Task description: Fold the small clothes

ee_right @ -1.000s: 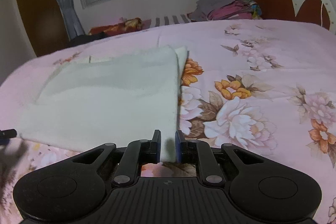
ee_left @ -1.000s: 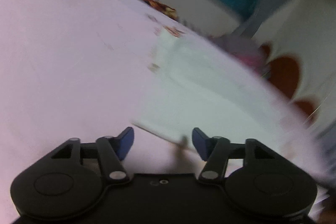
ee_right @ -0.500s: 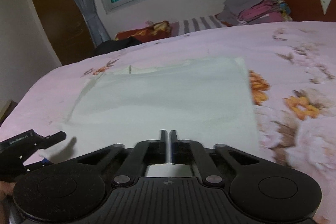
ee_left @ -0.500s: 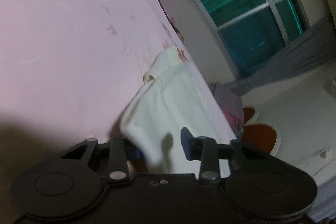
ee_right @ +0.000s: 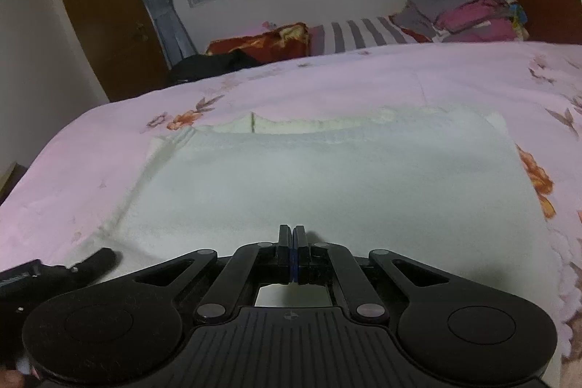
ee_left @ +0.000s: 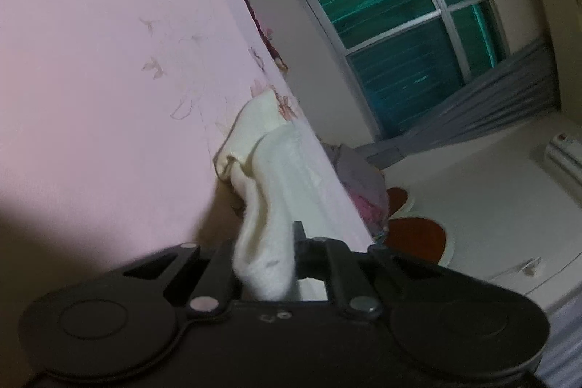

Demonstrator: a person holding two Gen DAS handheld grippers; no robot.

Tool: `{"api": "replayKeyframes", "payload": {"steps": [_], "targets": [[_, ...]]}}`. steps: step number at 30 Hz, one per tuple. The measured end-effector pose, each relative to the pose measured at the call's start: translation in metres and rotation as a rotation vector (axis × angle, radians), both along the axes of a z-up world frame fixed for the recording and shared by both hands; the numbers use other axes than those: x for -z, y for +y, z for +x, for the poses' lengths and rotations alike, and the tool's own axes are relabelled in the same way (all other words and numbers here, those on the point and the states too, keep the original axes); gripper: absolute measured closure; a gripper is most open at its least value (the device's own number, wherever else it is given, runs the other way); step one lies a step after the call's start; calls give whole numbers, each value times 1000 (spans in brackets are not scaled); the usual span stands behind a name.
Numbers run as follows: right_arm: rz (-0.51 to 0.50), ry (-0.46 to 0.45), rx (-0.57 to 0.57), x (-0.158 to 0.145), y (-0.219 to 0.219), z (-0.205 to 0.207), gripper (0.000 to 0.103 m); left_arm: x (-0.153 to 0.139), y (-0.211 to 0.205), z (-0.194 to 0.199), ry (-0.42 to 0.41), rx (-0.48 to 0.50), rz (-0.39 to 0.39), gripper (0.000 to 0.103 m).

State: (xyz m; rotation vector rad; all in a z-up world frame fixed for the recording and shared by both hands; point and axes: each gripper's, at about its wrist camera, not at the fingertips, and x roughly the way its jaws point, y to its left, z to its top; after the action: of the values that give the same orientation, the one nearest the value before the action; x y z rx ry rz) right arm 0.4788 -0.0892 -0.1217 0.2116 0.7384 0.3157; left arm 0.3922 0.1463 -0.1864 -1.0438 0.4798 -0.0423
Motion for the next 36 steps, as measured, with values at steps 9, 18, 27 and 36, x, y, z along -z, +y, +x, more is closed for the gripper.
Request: {"api": "replayKeyframes", "payload": {"steps": [9,18,27,36], "targets": [[-48,64,-18,22,4,12,103,-5,3,0,48,-30,9,97],[133,6,30,5,-48,5,103,-95,-88,19,-42,203,434,95],[318,-23,171,-20,-182,-4,103,-114,-234,42,-16,478,633,85],[379,55,128,-21,-248,-17,101,-101,-214,39,44,459,568,58]]}}
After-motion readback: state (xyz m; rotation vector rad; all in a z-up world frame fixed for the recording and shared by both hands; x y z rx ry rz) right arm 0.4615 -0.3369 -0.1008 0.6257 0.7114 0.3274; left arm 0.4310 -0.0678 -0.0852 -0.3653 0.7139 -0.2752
